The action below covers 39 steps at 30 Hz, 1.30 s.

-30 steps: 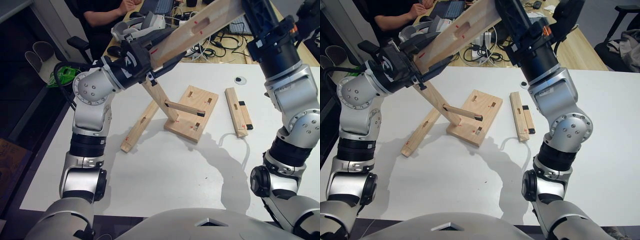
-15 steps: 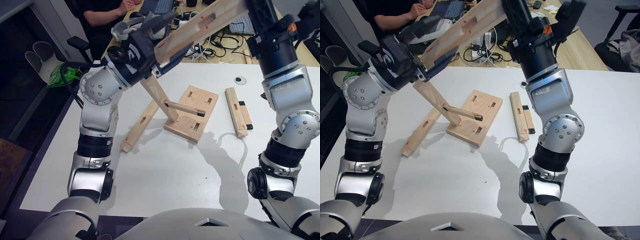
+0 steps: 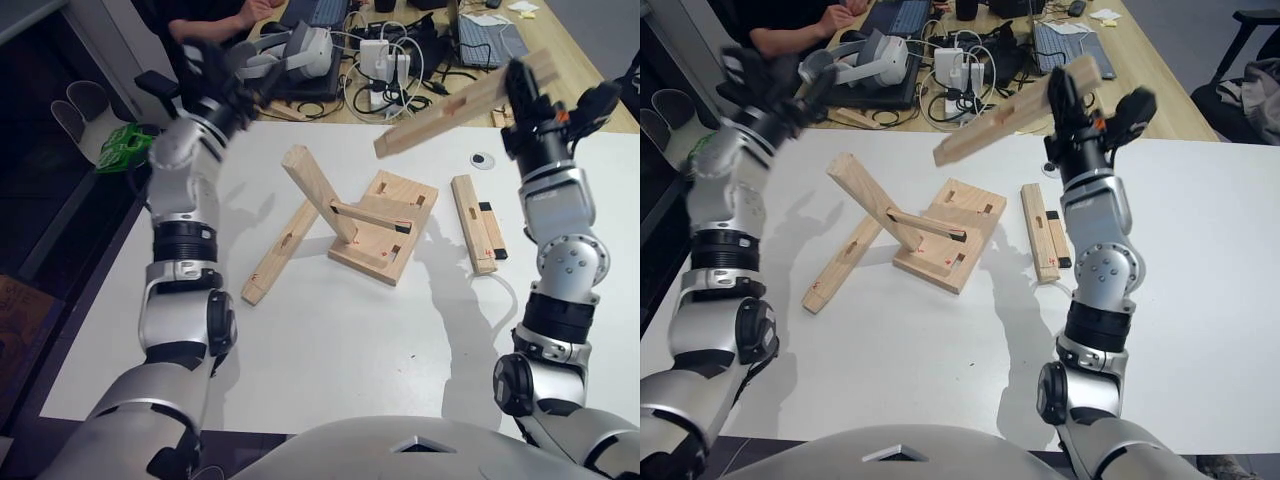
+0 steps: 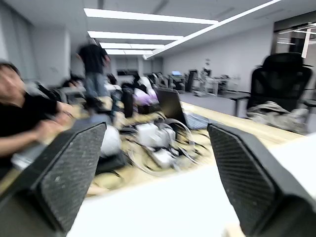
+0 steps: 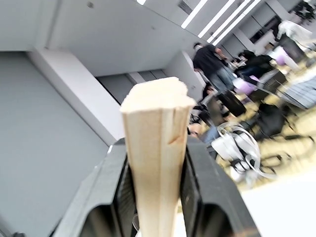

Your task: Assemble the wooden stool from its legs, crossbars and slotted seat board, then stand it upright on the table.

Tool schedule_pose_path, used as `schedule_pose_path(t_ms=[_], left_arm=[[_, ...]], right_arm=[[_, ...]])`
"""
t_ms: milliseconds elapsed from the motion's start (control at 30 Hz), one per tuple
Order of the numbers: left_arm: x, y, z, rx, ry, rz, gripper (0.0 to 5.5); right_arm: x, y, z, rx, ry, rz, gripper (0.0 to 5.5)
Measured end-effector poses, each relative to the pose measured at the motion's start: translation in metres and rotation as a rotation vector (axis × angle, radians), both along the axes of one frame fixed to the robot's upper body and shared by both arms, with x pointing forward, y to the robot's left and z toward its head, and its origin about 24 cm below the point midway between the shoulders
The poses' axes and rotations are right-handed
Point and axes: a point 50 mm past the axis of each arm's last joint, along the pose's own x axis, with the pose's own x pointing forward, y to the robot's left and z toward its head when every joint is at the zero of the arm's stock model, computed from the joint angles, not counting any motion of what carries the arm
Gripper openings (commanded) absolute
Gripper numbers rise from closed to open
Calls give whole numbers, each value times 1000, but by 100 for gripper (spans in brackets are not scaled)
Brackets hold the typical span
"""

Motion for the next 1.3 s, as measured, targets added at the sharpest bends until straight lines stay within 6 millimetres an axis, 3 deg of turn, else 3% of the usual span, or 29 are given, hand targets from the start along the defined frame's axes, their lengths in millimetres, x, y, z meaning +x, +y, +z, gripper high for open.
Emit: schedule_pose_path(t_ms=[67, 267, 467, 633, 867, 1067, 1167, 1300], left_arm=[[5, -14, -22, -19, 97, -45, 379], [2, -62, -36, 46, 89, -264, 379], [-23, -65, -51, 132, 83, -478, 379], [-49, -46, -56, 208, 109, -527, 379], [-80, -36, -55, 216, 170, -347, 379], [-91, -62, -18, -106, 99, -127, 379], [-96, -62, -9, -196, 92, -55, 379], [-100, -43, -23, -240, 146, 109, 379]], right_arm=[[-1, 2, -7, -3, 17, 14, 101], [-2, 5, -6, -4, 16, 32, 101], [-4, 7, -6, 5, 16, 38, 101], [-7, 3, -12, 11, 36, 26, 101], [-17, 1, -25, -14, 93, 41, 101], [-38, 10, -35, -37, 161, 115, 101], [-46, 11, -35, -60, 177, 160, 101], [-56, 0, -36, -95, 225, 154, 101]])
